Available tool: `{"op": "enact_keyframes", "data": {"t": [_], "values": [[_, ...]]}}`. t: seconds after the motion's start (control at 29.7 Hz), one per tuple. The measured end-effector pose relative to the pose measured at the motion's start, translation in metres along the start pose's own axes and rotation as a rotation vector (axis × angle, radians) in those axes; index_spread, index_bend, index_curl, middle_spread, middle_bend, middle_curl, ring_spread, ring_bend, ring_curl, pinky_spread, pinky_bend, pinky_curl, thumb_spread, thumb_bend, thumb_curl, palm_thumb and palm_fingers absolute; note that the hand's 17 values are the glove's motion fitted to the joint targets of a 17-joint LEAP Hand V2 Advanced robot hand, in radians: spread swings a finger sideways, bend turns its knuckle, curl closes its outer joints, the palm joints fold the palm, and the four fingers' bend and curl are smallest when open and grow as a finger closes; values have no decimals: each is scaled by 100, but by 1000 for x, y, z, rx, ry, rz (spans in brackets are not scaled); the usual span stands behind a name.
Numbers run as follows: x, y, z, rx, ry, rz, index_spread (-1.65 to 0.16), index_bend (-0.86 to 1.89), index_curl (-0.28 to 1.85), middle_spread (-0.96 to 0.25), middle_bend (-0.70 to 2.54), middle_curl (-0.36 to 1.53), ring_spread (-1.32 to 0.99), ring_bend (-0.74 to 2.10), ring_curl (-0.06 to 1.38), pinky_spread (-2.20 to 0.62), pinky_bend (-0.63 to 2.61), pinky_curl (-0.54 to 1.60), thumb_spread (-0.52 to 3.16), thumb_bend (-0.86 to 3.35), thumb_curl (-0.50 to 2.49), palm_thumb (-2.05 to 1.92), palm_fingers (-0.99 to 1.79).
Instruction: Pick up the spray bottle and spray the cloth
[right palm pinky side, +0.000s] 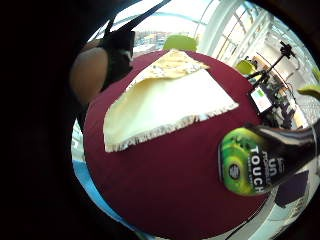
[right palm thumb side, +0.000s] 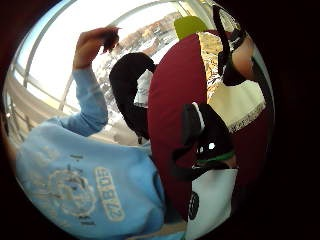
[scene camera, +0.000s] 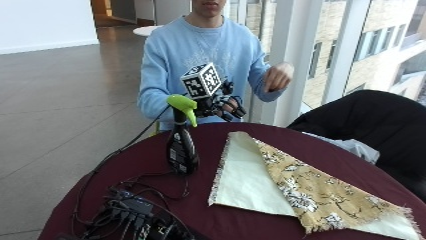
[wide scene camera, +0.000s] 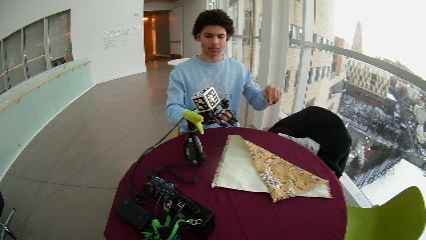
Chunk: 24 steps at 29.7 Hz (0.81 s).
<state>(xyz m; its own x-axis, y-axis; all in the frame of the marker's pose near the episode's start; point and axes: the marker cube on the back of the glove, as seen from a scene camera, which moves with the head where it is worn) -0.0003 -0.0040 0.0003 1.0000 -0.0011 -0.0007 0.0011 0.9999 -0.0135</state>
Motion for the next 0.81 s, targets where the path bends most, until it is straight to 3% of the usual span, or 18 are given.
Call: {"op": "enact_keyframes", "data": {"t": [0.34, 0.81], "values": [[3, -17, 18, -97, 30, 9, -21, 52, 29, -4, 25, 19, -2, 16, 16, 16, 24, 19, 84, 36, 20, 61, 75], [8, -32, 25, -134, 50, 11, -28, 37, 32, -4, 22, 27, -1, 16, 16, 20, 24, 25, 109, 28, 27, 64, 67]]}}
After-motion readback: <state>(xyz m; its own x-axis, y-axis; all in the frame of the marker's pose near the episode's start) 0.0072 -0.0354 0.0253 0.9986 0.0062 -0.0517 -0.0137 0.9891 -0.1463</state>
